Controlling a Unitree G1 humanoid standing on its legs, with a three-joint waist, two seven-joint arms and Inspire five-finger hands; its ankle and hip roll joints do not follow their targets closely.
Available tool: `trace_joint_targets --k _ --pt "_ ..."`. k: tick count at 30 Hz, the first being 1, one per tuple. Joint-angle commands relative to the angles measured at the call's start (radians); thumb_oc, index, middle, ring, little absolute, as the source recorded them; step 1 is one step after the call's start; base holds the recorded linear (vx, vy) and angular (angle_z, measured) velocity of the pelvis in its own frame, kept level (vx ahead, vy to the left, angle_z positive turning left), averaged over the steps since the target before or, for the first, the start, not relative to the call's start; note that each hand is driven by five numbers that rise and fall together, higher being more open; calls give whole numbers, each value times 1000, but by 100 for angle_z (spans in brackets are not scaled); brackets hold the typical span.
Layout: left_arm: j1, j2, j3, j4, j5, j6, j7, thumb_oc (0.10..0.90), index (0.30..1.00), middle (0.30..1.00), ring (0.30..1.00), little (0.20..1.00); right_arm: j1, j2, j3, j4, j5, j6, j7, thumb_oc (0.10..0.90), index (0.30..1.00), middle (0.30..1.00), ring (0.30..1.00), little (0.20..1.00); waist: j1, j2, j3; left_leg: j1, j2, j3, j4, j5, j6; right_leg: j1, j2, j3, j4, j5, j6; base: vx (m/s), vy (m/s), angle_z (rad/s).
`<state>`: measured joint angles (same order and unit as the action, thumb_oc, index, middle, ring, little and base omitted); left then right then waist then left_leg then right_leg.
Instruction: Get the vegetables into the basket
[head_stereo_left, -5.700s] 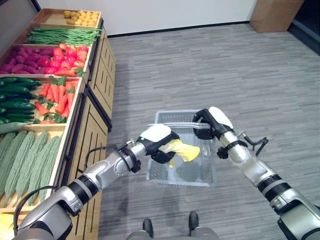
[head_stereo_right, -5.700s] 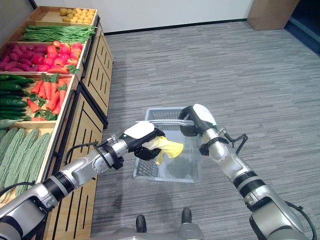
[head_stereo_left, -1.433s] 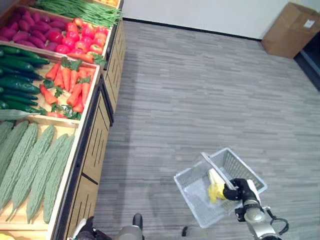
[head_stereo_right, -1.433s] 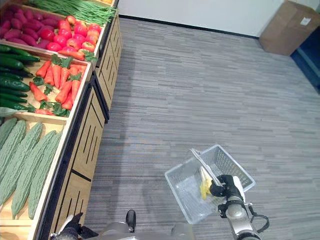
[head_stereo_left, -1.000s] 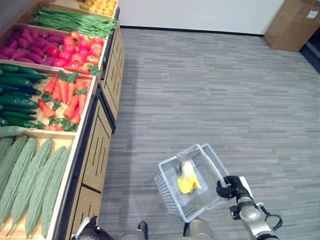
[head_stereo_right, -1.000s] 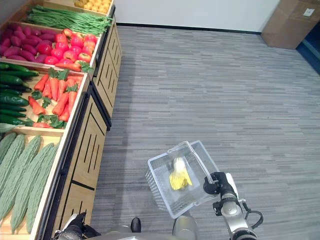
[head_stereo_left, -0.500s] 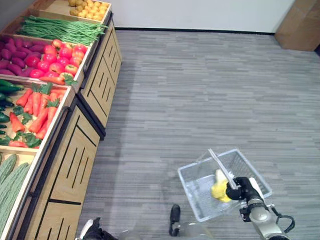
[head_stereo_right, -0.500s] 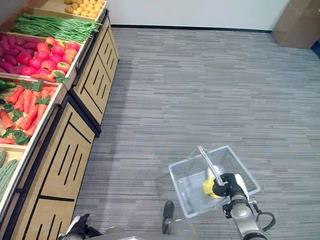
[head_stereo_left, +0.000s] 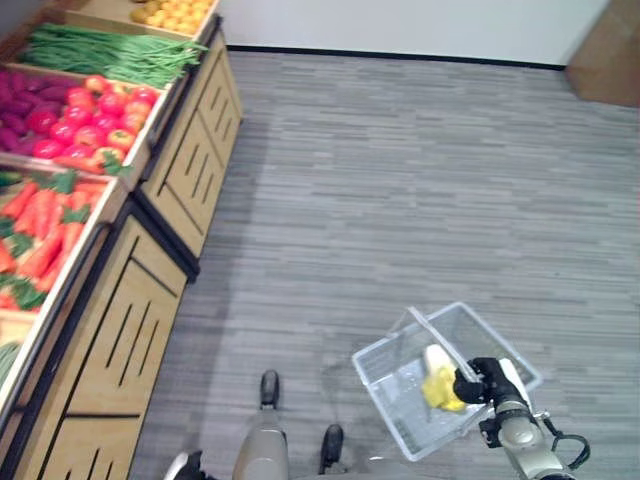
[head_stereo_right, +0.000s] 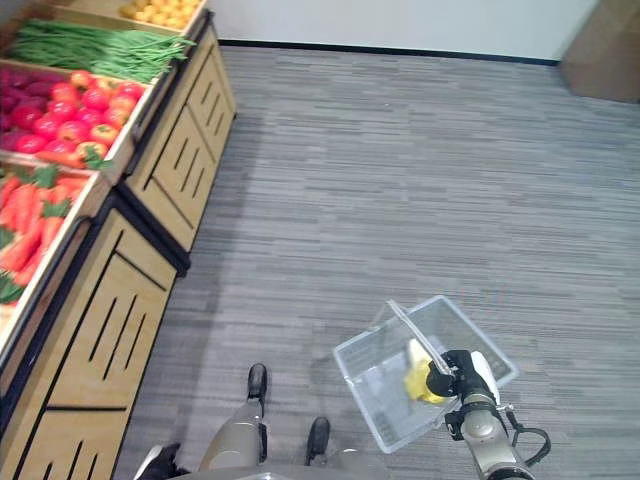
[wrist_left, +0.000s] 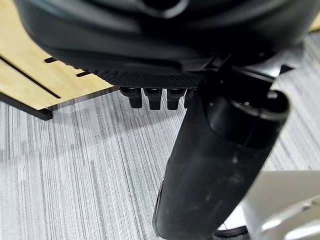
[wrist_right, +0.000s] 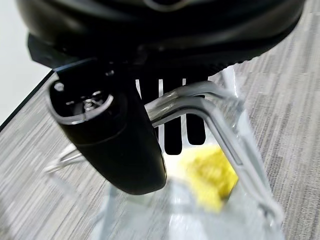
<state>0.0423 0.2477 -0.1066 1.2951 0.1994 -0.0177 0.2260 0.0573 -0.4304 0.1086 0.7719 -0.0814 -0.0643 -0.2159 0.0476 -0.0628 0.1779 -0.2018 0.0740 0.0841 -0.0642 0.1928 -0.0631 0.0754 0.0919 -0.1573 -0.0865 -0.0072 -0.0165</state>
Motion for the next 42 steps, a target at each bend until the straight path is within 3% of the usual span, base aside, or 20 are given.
trace_joint_targets --k 1,8,17,21,24,25,27,28,32,36,37,42 --pt "-29 55 -30 -5 49 -7 18 900 1000 1000 1000 1000 -33 -68 -62 -131 -15 -88 -30 400 300 300 300 300 11 -22 -46 22 -3 11 96 -107 35 -15 -210 36 146 -42 144 191 182 -35" --pt "-65 92 -45 -25 46 -8 30 900 1000 1000 1000 1000 -77 -46 -27 -122 -29 -80 -32 400 300 300 300 300 16 -48 -43 28 -51 27 133 -173 75 -52 -251 62 183 51 184 135 170 -5" --pt "-58 99 -55 -23 65 -7 24 900 1000 1000 1000 1000 -81 -38 -19 -111 -35 -77 -22 400 300 300 300 300 15 -60 -48 60 -75 23 124 -201 99 -63 -262 75 225 132 207 68 76 1" --pt "-55 103 -53 -31 68 -5 16 900 1000 1000 1000 1000 -97 -35 -5 -122 -39 -79 -17 400 300 300 300 300 12 -38 -20 96 -75 14 119 -216 126 -160 -238 87 461 169 211 32 126 -9" --pt "-65 106 -55 -30 62 -4 17 900 1000 1000 1000 1000 -109 -30 6 -123 -40 -81 -16 400 300 300 300 300 -6 -18 6 136 -75 -3 125 -229 134 -230 -218 87 543 151 197 154 101 8" --pt "-69 107 -52 -29 56 -4 18 900 1000 1000 1000 1000 -113 -34 13 -133 -44 -83 -14 400 300 300 300 300 -13 -9 10 170 -73 -12 111 -236 131 -278 -224 64 494 114 175 154 0 11" --pt "-71 107 -53 -26 56 -5 18 900 1000 1000 1000 1000 -116 -37 14 -141 -42 -83 -13 400 300 300 300 300 -22 -6 19 188 -71 -24 106 -241 124 -277 -233 51 454 99 170 259 -97 22" --pt "-82 104 -59 -15 66 -3 19 900 1000 1000 1000 1000 -142 -44 21 -155 -39 -85 -25 400 300 300 300 300 -34 -12 32 214 -71 -49 120 -272 98 -316 -270 59 272 120 184 383 -227 24" --pt "-81 94 -53 2 76 -5 18 900 1000 1000 1000 1000 -136 -46 18 -176 -45 -84 -26 400 300 300 300 300 -50 -21 29 271 -56 -87 126 -313 69 -337 -302 100 152 199 218 310 -182 35" --pt "-69 88 -41 5 65 -4 21 900 1000 1000 1000 1000 -113 -42 17 -172 -48 -81 -12 400 300 300 300 300 -48 -34 3 305 -44 -111 134 -328 52 -303 -280 75 162 174 206 246 -177 48" --pt "-64 89 -32 8 51 -2 24 900 1000 1000 1000 1000 -106 -45 15 -167 -42 -83 -10 400 300 300 300 300 -52 -32 -14 316 -19 -130 139 -313 38 -290 -245 62 179 148 189 259 -224 28" --pt "-55 89 -18 7 21 -4 26 900 1000 1000 1000 1000 -74 -65 9 -174 -32 -89 -4 400 300 300 300 300 -60 -19 -37 307 45 -178 187 -253 1 -289 -177 40 220 70 139 262 -260 24"
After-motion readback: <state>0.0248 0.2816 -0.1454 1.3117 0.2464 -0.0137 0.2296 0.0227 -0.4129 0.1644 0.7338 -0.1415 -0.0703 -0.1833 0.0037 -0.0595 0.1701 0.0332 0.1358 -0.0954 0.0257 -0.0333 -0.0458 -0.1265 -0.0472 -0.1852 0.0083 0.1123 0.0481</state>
